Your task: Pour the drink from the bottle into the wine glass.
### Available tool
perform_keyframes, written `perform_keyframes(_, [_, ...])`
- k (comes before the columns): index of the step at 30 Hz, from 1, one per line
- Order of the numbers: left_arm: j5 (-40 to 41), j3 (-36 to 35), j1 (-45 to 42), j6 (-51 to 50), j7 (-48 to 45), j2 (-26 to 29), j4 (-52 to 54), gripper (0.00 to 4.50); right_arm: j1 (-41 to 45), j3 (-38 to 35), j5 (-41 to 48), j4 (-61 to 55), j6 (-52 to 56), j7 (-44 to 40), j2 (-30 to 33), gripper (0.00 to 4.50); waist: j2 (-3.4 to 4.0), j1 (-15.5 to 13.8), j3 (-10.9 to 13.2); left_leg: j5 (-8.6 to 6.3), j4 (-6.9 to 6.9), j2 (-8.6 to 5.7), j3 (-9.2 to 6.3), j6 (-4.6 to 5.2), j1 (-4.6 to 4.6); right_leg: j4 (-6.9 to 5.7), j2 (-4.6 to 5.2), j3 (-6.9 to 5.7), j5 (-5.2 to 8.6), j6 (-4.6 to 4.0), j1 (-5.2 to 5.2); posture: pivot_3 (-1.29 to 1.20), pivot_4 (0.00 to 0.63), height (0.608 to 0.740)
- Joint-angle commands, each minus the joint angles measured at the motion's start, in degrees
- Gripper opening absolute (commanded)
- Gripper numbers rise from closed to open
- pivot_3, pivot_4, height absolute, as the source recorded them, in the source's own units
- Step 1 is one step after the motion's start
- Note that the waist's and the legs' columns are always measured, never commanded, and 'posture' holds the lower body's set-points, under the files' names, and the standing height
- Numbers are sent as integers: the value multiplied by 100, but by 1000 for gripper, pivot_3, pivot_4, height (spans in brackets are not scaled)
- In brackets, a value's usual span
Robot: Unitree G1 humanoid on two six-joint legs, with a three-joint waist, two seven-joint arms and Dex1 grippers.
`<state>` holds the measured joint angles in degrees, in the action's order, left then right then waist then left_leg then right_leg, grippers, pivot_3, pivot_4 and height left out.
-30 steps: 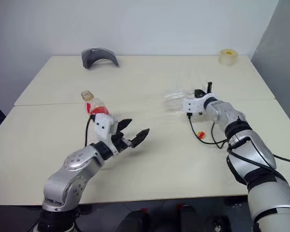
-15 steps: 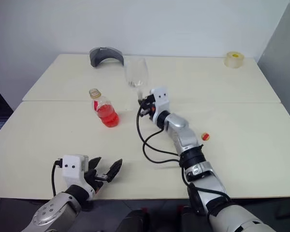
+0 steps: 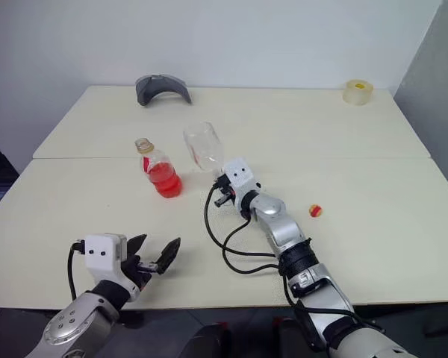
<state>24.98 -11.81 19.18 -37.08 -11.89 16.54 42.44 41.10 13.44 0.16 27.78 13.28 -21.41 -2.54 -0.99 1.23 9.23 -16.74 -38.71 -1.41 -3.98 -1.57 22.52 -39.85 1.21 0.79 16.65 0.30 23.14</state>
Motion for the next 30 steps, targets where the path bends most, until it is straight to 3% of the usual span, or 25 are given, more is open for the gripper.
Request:
perform_keyframes(1, [-65, 4, -120, 206, -17, 10, 24, 4500, -275, 151, -312, -412, 263, 11, 303, 46, 0, -4, 0, 0, 0, 0, 0, 0, 0, 0, 0, 0, 0, 0, 0, 0, 150, 740])
perform_keyframes(9, [-137, 47, -246, 296, 5, -14, -116, 4500, -568, 289, -378, -1123, 862, -157, 742, 46, 3, -15, -5, 0, 1, 1, 0, 0, 0, 0, 0, 1, 0, 0, 0, 0, 150, 740])
perform_keyframes(16, [-173, 123, -537, 227, 66, -25, -182, 4500, -260, 128, -165, -1070, 952, -191, 613, 46, 2, -22, -5, 0, 1, 0, 0, 1, 0, 0, 0, 1, 0, 1, 0, 0, 150, 740])
perform_keyframes(28, [-217, 268, -770, 200, 153, -34, -271, 4500, -542, -17, -44, -1640, 1183, -397, 884, 4228, 3, 24, -4, 0, 4, 2, 1, 1, 2, 0, -2, 2, 0, 0, 4, 0, 150, 740])
perform_keyframes(30, [-223, 289, -814, 200, 173, -45, -295, 4500, -601, -46, -13, -1831, 1265, -443, 952, 4465, 3, 29, -4, 0, 4, 3, 1, 1, 2, -1, -2, 2, 0, 0, 4, 0, 150, 740])
